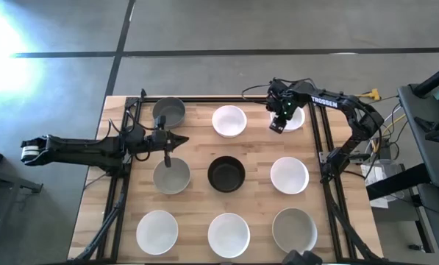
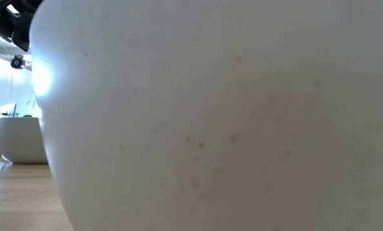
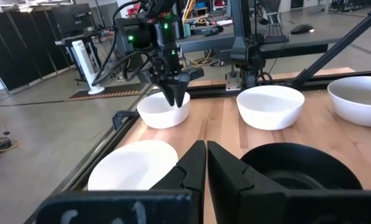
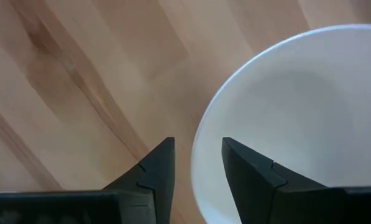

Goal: Nest bowls inside each other
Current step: Stack the white bowl on top of the black bowl

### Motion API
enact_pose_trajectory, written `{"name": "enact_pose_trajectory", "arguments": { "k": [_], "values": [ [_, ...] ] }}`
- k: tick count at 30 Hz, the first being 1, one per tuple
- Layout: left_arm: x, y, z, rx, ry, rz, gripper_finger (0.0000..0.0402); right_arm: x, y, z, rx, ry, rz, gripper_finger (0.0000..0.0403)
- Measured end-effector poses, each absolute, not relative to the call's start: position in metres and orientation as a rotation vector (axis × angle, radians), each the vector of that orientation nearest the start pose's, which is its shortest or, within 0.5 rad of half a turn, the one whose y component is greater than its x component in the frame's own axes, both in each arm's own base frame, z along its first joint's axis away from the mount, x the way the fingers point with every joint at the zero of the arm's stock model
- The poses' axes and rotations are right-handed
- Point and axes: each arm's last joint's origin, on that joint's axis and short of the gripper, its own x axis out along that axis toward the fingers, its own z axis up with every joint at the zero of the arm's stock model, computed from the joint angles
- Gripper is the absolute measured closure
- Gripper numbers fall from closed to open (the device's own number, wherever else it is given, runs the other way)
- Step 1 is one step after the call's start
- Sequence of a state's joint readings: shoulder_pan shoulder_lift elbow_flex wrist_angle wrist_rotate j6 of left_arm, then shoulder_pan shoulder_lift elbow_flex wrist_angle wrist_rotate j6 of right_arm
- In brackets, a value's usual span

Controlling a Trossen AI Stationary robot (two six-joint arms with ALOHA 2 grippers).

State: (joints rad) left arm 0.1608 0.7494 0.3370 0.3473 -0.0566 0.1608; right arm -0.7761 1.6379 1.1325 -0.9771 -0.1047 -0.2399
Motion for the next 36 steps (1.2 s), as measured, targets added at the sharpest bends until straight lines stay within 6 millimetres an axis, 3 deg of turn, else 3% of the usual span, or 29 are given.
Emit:
{"name": "enact_pose_trajectory", "arguments": {
  "k": [10,14,20,24,30,36],
  "values": [
    [0.169,0.029,0.234,0.157,0.082,0.212,0.0402,0.203,-0.196,0.185,0.45,1.414,-0.366,0.0282],
    [0.169,0.029,0.234,0.157,0.082,0.212,0.0402,0.203,-0.195,0.183,0.431,1.424,-0.358,0.0309],
    [0.169,0.029,0.234,0.153,0.081,0.212,0.0402,0.2,-0.194,0.18,0.392,1.463,-0.369,0.0382],
    [0.169,0.029,0.233,0.133,0.081,0.213,0.0402,0.201,-0.191,0.181,0.371,1.474,-0.354,0.039],
    [0.169,0.029,0.233,0.133,0.081,0.213,0.0402,0.211,-0.179,0.205,0.311,1.406,-0.326,0.0394],
    [0.17,0.029,0.239,0.187,0.037,0.221,0.0402,0.215,-0.147,0.252,0.198,1.22,-0.263,0.0394]
  ]
}}
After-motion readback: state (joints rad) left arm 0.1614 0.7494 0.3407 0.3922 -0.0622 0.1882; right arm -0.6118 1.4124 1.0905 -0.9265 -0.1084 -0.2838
